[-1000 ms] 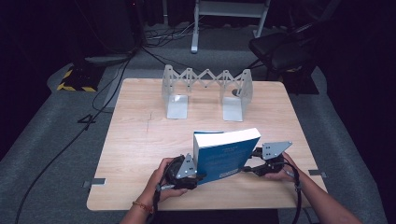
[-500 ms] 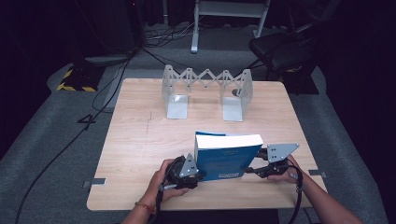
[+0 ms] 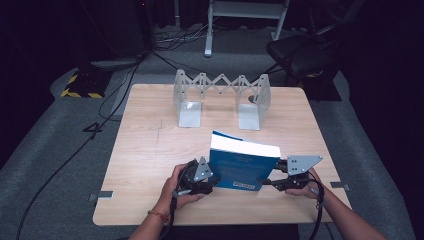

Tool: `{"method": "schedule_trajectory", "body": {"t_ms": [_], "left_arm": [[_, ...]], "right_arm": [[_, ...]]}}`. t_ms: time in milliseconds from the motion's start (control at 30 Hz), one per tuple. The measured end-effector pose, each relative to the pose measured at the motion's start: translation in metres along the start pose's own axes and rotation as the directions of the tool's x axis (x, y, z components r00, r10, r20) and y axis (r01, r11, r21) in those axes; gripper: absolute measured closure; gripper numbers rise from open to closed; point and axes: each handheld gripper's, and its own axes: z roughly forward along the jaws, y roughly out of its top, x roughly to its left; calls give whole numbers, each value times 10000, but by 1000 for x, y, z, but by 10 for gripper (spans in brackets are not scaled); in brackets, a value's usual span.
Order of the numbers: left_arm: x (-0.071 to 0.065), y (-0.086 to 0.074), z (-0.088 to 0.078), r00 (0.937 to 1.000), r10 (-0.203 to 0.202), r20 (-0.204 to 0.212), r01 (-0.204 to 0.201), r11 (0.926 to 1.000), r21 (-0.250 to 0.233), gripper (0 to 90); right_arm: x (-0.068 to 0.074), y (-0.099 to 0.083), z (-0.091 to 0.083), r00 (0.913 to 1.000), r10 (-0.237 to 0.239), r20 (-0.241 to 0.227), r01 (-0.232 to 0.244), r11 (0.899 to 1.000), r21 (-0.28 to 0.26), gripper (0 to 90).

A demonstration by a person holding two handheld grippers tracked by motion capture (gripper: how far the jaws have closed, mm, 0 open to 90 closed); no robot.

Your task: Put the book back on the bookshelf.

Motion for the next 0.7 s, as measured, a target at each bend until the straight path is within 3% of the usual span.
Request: {"method": "schedule_trajectory", "body": {"t_ms": [300, 467, 700], "left_arm": [[4, 2, 9, 9996, -75, -263, 68, 9997, -249, 400], [4, 4, 13, 9985, -366, -401, 343, 9978, -570, 418], [6, 3, 14, 9979, -618, -184, 603, 9954, -748, 416]], "right_arm": [[9, 10, 1, 9975, -103, 704, 115, 9998, -156, 573], [13, 13, 2, 9946, -47, 1041, 54, 10000, -64, 552], [16, 16, 3, 9906, 27, 1366, -27, 10000, -5, 548]]}}
